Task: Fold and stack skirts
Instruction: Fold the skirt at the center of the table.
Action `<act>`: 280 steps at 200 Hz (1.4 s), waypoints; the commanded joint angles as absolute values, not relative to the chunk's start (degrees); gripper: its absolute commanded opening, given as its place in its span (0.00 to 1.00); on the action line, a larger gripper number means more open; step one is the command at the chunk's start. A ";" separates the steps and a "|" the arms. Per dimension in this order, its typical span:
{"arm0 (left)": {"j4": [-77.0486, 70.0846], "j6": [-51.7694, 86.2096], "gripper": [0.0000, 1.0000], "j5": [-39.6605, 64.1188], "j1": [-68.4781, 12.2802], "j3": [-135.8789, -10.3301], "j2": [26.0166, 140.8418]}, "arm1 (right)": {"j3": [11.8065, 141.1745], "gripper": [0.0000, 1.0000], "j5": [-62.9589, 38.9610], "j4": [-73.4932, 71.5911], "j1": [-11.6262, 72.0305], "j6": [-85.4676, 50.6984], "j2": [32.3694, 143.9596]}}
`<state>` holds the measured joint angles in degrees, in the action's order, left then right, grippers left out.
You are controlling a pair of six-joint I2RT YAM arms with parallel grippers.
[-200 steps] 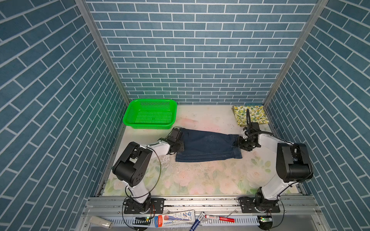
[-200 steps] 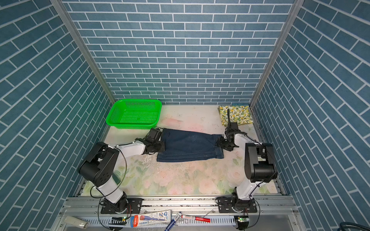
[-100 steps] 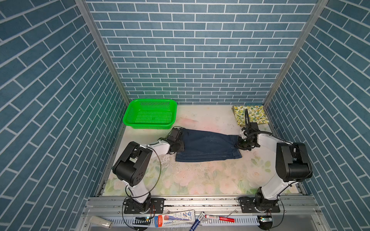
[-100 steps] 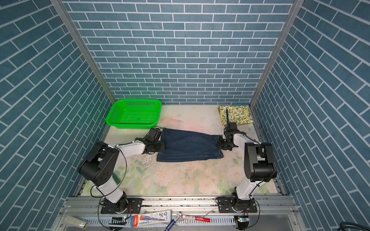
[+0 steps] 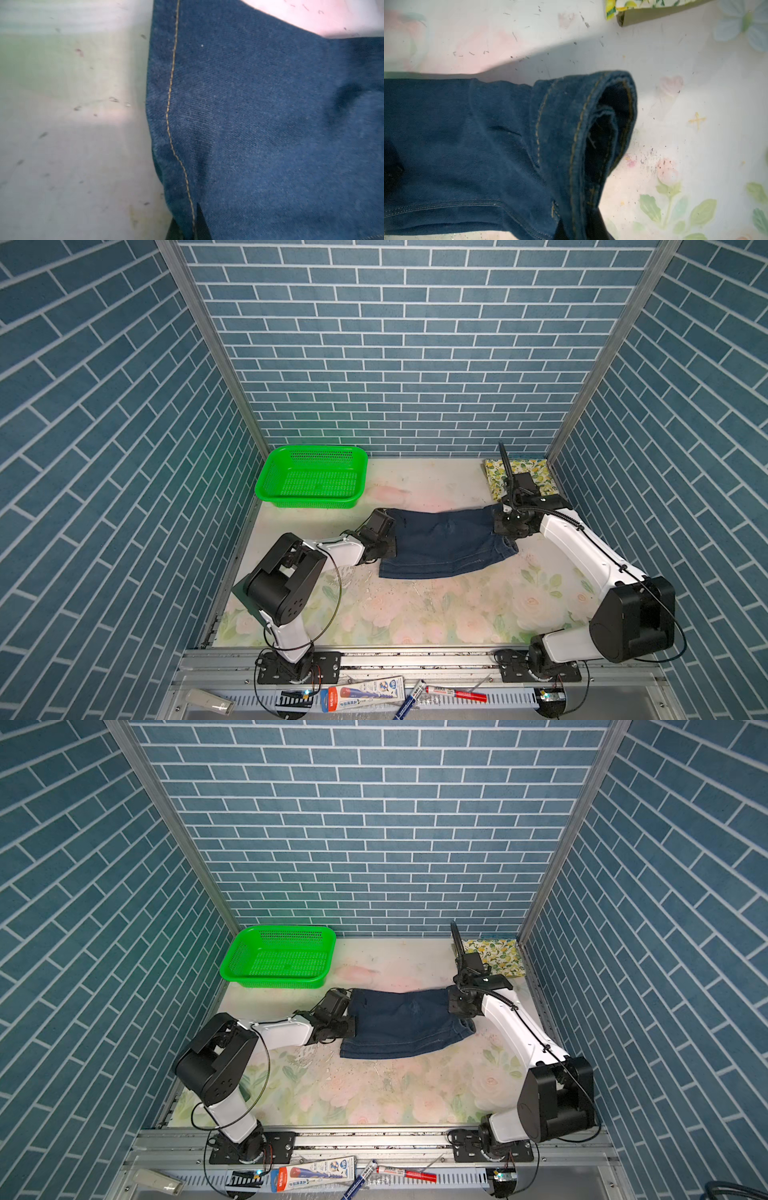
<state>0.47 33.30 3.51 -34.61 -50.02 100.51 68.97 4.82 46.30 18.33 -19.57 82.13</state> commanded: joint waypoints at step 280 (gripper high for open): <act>0.48 41.07 0.27 7.64 -33.90 -36.03 92.06 | 56.38 0.70 1.86 17.23 37.00 -44.55 78.81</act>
